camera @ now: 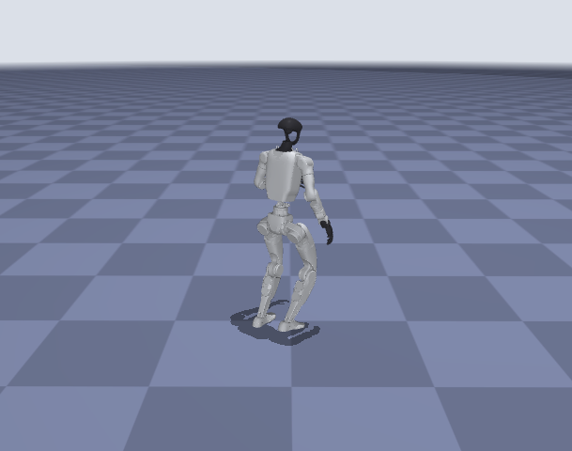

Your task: Sport exercise

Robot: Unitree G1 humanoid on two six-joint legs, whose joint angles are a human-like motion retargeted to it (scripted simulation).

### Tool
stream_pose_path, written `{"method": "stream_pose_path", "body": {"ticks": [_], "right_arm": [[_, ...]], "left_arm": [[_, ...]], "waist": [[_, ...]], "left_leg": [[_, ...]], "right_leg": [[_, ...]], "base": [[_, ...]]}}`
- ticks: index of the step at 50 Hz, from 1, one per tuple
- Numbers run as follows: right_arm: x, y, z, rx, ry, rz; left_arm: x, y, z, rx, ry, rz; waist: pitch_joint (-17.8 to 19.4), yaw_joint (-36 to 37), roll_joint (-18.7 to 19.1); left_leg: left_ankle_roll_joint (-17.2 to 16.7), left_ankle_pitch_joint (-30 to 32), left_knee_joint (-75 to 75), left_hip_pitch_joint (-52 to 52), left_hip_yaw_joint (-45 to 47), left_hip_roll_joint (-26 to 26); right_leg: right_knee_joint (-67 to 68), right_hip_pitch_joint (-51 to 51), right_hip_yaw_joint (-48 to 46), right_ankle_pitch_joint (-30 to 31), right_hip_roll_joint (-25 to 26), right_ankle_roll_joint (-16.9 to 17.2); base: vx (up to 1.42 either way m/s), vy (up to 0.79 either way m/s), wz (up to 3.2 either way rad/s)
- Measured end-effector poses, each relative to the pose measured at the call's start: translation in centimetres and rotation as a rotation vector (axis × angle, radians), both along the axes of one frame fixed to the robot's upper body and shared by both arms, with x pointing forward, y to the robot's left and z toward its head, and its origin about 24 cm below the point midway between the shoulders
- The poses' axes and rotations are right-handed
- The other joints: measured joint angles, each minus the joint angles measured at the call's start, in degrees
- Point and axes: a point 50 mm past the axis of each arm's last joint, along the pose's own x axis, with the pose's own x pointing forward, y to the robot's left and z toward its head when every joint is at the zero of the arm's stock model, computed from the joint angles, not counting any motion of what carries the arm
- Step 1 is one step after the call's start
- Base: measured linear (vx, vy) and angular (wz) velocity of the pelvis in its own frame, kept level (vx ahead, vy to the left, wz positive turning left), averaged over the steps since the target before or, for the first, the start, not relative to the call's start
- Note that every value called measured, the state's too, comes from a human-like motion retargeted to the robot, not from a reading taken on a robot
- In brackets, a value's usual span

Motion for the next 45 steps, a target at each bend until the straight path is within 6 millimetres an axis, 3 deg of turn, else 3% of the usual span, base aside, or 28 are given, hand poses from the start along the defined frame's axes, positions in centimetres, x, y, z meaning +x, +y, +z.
{"method": "stream_pose_path", "body": {"ticks": [2, 5, 9, 11, 13, 15, 17, 18, 20, 25, 28, 32, 35, 37, 41, 45], "right_arm": [[-0.3, -0.1, 0.3, 0.030, -0.006, 0.009], [0.9, 0.2, 1.4, 0.043, -0.076, 0.048], [5.8, 1.5, 5.4, -0.022, -0.292, 0.198], [8.5, 3.0, 8.4, -0.031, -0.441, 0.273], [9.5, 4.2, 10.9, 0.000, -0.549, 0.323], [8.9, 4.6, 11.6, 0.041, -0.575, 0.340], [7.7, 4.5, 10.4, 0.059, -0.519, 0.330], [7.1, 4.2, 9.6, 0.055, -0.482, 0.326], [6.0, 3.5, 8.2, 0.040, -0.403, 0.315], [3.3, 2.1, 5.2, 0.043, -0.242, 0.263], [2.2, 2.1, 4.3, 0.069, -0.195, 0.232], [3.4, 2.7, 5.0, 0.049, -0.235, 0.254], [6.0, 4.0, 6.6, -0.002, -0.330, 0.305], [8.1, 4.9, 8.4, -0.026, -0.424, 0.331], [9.3, 5.5, 11.5, 0.006, -0.577, 0.342], [7.6, 5.6, 11.6, 0.091, -0.589, 0.326]], "left_arm": [[-0.9, 0.4, 0.3, -0.005, -0.007, -0.020], [-2.3, 1.3, -1.7, 0.029, 0.091, -0.019], [-5.1, 4.2, -8.0, 0.170, 0.402, 0.039], [-6.9, 5.6, -11.8, 0.236, 0.584, 0.071], [-9.0, 6.1, -14.8, 0.251, 0.733, 0.083], [-11.2, 6.1, -16.9, 0.238, 0.840, 0.090], [-12.3, 5.6, -17.9, 0.196, 0.896, 0.103], [-12.4, 5.4, -18.0, 0.171, 0.906, 0.107], [-11.9, 4.9, -17.8, 0.120, 0.891, 0.104], [-8.5, 3.1, -14.6, 0.015, 0.731, 0.027], [-6.7, 2.0, -12.0, -0.007, 0.596, -0.031], [-5.2, 1.8, -9.3, 0.028, 0.483, -0.072], [-5.0, 2.3, -9.8, 0.089, 0.507, -0.044], [-5.0, 2.6, -10.7, 0.124, 0.543, -0.030], [-6.2, 2.5, -11.6, 0.143, 0.579, -0.057], [-8.3, 2.4, -11.9, 0.115, 0.602, -0.085]], "waist": [[-0.64, 0.75, -0.37], [-0.65, 1.80, -1.53], [1.99, 2.81, -2.52], [3.62, 3.08, -2.75], [3.60, 3.34, -2.94], [1.91, 3.49, -3.23], [-0.69, 2.93, -3.65], [-1.87, 2.54, -3.74], [-3.59, 1.78, -3.76], [-3.77, 0.26, -3.01], [-2.95, -0.42, -2.73], [0.53, -0.55, -2.11], [3.97, -0.06, -1.50], [5.44, 0.26, -1.22], [4.07, 1.17, -0.90], [-0.11, 2.04, -1.22]], "left_leg": [[-0.71, 1.96, 0.81, -0.44, -0.71, -0.56], [0.26, -3.57, 8.60, -1.72, 0.17, -0.12], [1.74, -16.35, 24.19, -4.46, 3.21, 3.75], [2.79, -18.10, 27.61, -4.74, 4.22, 5.37], [3.38, -14.33, 24.74, -3.56, 3.92, 5.34], [3.03, -6.65, 17.06, -1.65, 2.37, 3.78], [1.59, 6.75, 7.80, -0.44, 1.73, 2.45], [0.86, 12.22, 4.41, -0.37, 2.22, 2.25], [-0.14, 18.41, -0.36, -0.62, 3.06, 1.59], [0.42, 17.32, -0.88, -1.11, 2.57, -0.04], [2.03, 8.37, 4.90, -1.22, 2.35, 0.12], [2.50, -12.73, 19.36, -2.71, 3.57, 2.68], [2.38, -19.01, 29.55, -4.84, 5.49, 5.97], [3.68, -19.33, 31.75, -5.99, 5.74, 7.07], [6.33, -12.18, 24.49, -5.36, 5.70, 6.50], [5.67, -1.24, 9.00, -4.23, 2.98, 1.71]], "right_leg": [[0.06, -0.16, 0.01, 1.27, 0.54, 0.02], [5.10, -0.37, -0.98, -2.93, -0.04, -0.15], [15.79, -1.08, -4.12, -17.93, -2.36, -0.14], [18.11, -0.77, -5.06, -20.58, -2.78, -0.59], [14.92, 0.81, -4.55, -17.39, -1.60, -0.95], [7.71, 3.28, -2.22, -9.73, 0.64, -1.93], [-0.57, 4.79, 0.37, 5.83, 2.03, -2.30], [-3.22, 4.56, 1.06, 11.16, 2.05, -2.24], [-5.93, 3.26, 2.23, 16.29, 1.84, -2.26], [-4.41, 1.22, 3.20, 13.29, 1.31, -2.90], [0.83, 0.51, 2.03, 5.54, 0.66, -2.60], [13.43, -0.77, -1.76, -13.47, -1.19, -1.08], [21.03, -1.76, -5.07, -21.82, -3.43, -2.02], [22.04, -2.19, -5.70, -23.12, -3.37, -2.74], [13.79, -0.81, -4.40, -16.00, -0.86, -4.34], [0.26, 0.69, 0.63, 1.14, 2.75, -6.27]], "base": [[-0.01, 0.01, -0.39], [-0.04, -0.01, -0.37], [-0.03, -0.03, -0.58], [0.02, -0.04, -0.39], [0.07, -0.04, -0.04], [0.10, -0.04, 0.26], [0.10, -0.04, 0.43], [0.08, -0.03, 0.45], [0.06, -0.02, 0.47], [-0.01, 0.00, 0.45], [-0.08, 0.01, 0.32], [-0.11, -0.01, -0.02], [-0.12, -0.04, -0.26], [-0.08, -0.05, -0.16], [0.00, 0.00, 0.00], [0.03, 0.00, -0.05]]}}
